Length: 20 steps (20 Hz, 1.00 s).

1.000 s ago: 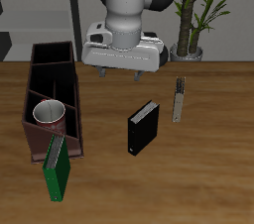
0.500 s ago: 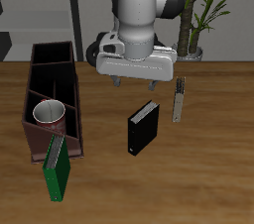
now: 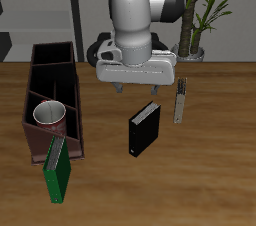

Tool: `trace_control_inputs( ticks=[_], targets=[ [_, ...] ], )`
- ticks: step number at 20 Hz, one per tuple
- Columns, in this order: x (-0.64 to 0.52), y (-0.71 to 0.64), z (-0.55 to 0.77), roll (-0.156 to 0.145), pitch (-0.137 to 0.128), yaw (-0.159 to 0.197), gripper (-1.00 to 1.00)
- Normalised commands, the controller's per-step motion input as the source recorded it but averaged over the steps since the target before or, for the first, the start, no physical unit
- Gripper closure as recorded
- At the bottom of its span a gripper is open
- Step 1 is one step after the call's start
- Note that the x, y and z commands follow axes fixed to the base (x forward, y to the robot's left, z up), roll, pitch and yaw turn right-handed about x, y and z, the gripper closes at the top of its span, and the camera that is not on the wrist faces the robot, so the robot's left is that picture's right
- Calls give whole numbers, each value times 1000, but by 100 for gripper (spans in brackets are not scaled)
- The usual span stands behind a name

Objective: Place the red mug into the right desk caddy's left compartment and place the black book into the right desk caddy's front compartment

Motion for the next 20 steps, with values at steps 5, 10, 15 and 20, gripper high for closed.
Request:
trace_control_inputs(
  ticks=[5, 10, 15, 20],
  targets=[
    [83, -91, 3, 6, -19, -32, -100],
    [40, -69, -49, -11, -13, -24, -100],
    [23, 22, -97, 26, -19, -29, -100],
    [61, 34, -139, 15, -4, -29, -100]
  ],
)
